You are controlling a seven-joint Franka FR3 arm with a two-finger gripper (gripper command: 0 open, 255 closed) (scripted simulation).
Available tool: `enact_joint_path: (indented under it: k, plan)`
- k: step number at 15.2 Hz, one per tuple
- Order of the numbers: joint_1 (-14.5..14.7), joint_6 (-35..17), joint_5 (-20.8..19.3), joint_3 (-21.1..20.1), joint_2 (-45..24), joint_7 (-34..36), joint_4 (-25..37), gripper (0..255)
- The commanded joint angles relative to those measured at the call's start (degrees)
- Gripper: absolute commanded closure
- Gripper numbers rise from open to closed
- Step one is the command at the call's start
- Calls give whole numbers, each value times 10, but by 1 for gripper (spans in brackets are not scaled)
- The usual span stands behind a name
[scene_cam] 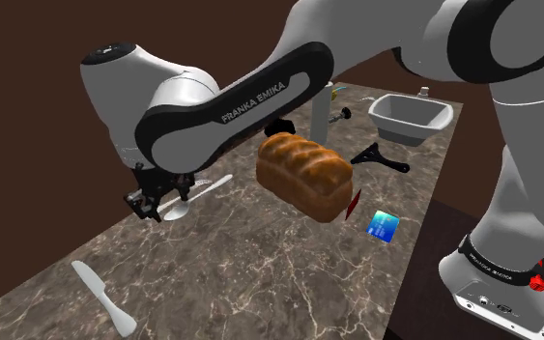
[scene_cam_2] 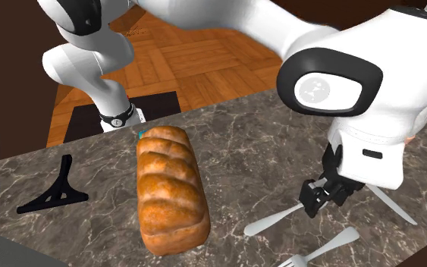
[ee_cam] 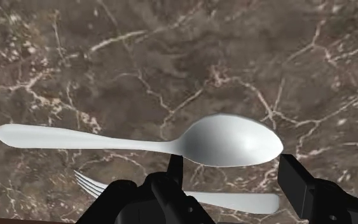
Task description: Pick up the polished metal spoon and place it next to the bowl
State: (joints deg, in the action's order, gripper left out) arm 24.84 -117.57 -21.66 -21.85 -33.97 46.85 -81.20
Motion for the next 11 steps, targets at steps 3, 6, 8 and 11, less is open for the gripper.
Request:
enact_joint_path:
  k: [3, 6, 8, 11]
  plan:
    - [0, 25, 6, -3, 9, -6, 17, 255]
    - [1, 44, 9, -5, 14, -11, 32, 255]
    - [2, 58, 12, -6, 17, -14, 43, 255]
    - [3, 78, 14, -8, 20, -19, 61, 255]
